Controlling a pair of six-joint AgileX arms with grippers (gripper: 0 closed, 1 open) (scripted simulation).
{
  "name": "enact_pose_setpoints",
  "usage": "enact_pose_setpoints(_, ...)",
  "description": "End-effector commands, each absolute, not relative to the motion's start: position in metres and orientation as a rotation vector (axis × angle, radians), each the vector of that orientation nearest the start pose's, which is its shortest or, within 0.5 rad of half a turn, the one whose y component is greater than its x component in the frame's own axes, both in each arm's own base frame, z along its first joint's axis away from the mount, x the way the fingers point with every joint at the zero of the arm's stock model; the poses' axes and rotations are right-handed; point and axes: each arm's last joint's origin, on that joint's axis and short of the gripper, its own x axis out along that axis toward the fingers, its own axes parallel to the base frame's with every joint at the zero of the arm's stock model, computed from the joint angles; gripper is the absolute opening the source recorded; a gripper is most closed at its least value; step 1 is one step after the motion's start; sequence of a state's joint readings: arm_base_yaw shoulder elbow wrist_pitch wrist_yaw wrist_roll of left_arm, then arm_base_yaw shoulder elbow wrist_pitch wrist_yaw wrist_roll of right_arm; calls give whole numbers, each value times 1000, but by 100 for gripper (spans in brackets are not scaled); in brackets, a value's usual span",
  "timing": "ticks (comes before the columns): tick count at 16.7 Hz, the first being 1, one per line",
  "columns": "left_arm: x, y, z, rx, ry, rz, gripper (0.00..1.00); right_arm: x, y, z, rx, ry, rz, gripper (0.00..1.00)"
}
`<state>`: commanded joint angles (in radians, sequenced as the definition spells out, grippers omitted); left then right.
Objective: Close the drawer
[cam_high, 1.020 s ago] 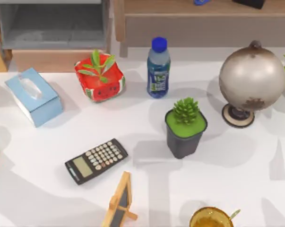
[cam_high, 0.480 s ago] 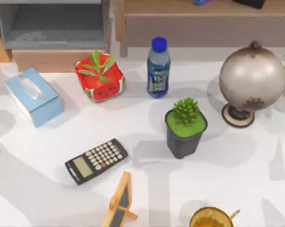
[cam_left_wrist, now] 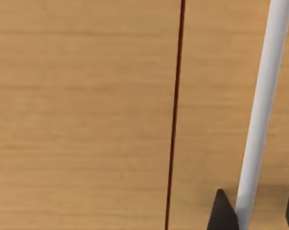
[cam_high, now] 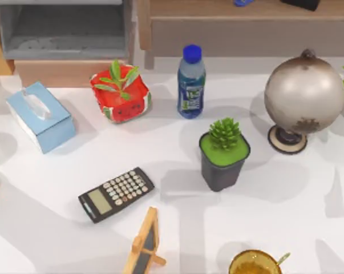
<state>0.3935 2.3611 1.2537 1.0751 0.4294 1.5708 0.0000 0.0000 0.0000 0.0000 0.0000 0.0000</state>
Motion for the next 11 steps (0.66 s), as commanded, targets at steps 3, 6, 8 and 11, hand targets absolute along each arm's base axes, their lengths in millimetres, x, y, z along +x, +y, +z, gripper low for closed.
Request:
enact_pose_setpoints(3,439,174,90,1548,13,-27,83,106,-1,160,0,0,0,100)
enact_pose_setpoints(6,439,174,90,1548,13,-27,100,106,-1,160,0,0,0,100)
enact_pose_setpoints(8,439,174,90,1548,13,-27,100,106,-1,160,0,0,0,100)
enact_pose_setpoints(11,439,174,90,1548,13,-27,100,106,-1,160,0,0,0,100)
